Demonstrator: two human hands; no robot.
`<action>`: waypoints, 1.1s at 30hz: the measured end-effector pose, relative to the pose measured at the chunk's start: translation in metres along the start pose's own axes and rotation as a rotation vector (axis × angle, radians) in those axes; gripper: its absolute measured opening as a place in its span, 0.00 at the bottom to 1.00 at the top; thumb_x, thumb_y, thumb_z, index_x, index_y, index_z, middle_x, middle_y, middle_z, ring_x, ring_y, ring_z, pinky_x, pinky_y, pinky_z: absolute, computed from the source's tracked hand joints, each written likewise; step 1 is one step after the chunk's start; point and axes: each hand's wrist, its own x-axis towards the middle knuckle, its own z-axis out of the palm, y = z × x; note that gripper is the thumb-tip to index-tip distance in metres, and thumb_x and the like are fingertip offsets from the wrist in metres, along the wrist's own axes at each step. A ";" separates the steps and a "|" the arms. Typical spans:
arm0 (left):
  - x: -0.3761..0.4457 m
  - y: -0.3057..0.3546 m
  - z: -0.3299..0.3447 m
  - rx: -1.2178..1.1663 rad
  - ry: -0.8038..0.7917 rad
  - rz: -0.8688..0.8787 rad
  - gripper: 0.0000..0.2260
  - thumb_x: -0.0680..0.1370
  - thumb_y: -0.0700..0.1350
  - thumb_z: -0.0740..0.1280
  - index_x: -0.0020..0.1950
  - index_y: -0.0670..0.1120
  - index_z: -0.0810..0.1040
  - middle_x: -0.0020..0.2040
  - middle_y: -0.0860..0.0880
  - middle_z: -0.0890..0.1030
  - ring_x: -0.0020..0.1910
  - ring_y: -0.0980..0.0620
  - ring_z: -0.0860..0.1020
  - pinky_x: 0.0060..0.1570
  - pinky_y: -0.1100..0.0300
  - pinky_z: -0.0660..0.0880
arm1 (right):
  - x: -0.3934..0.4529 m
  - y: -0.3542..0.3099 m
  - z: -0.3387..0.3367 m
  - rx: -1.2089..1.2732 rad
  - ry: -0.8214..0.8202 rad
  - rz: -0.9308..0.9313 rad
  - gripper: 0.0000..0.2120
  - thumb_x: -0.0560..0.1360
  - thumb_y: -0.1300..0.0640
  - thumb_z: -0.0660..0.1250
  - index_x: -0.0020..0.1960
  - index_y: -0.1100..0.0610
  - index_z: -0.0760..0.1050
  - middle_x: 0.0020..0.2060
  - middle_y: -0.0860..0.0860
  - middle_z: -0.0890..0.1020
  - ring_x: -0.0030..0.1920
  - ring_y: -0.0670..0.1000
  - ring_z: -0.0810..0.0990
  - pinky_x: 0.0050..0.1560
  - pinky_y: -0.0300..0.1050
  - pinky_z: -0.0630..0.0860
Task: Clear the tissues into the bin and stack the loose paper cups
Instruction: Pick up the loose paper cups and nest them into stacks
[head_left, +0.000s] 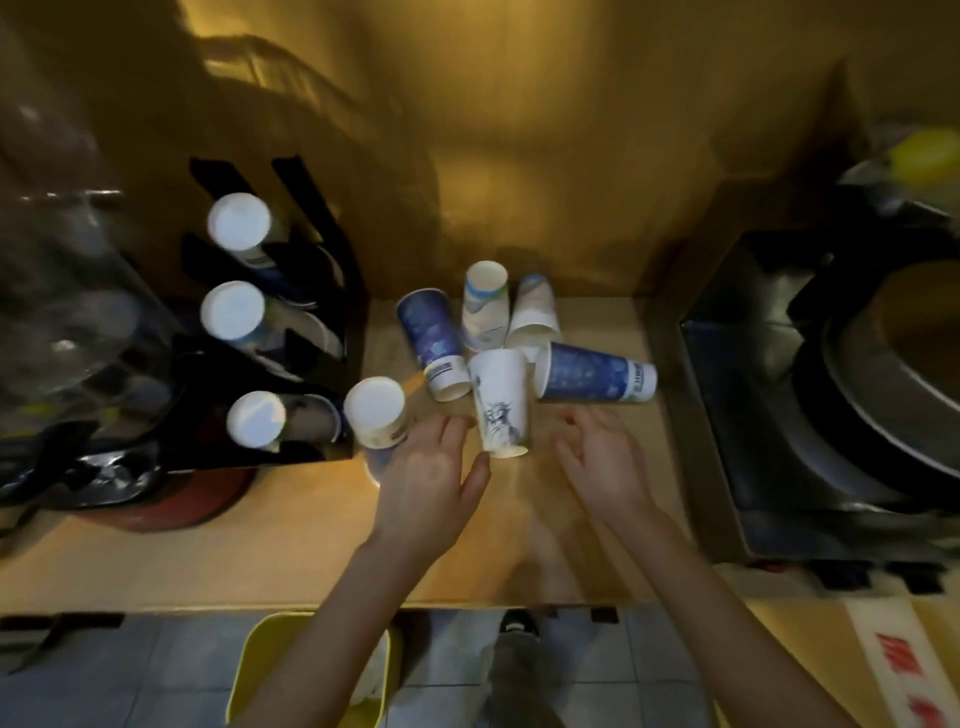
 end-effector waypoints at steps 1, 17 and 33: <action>0.009 0.003 0.007 0.013 -0.026 0.004 0.16 0.72 0.51 0.61 0.52 0.43 0.77 0.46 0.43 0.81 0.43 0.43 0.81 0.37 0.56 0.77 | 0.006 0.007 -0.002 -0.016 -0.016 -0.011 0.11 0.75 0.58 0.63 0.55 0.62 0.75 0.51 0.60 0.80 0.54 0.60 0.76 0.54 0.52 0.71; 0.088 0.008 0.075 -0.293 -0.325 -0.552 0.29 0.76 0.52 0.64 0.72 0.42 0.58 0.71 0.38 0.66 0.68 0.39 0.67 0.63 0.50 0.67 | 0.121 0.046 -0.027 -0.189 -0.200 -0.045 0.18 0.77 0.53 0.59 0.65 0.58 0.68 0.61 0.56 0.74 0.61 0.56 0.70 0.61 0.51 0.68; 0.122 -0.012 0.122 -0.562 -0.392 -0.839 0.39 0.68 0.53 0.73 0.71 0.43 0.58 0.68 0.40 0.71 0.65 0.41 0.72 0.62 0.44 0.72 | 0.208 0.036 0.028 -0.300 -0.512 -0.090 0.24 0.79 0.55 0.55 0.73 0.47 0.56 0.73 0.57 0.60 0.60 0.64 0.74 0.56 0.54 0.72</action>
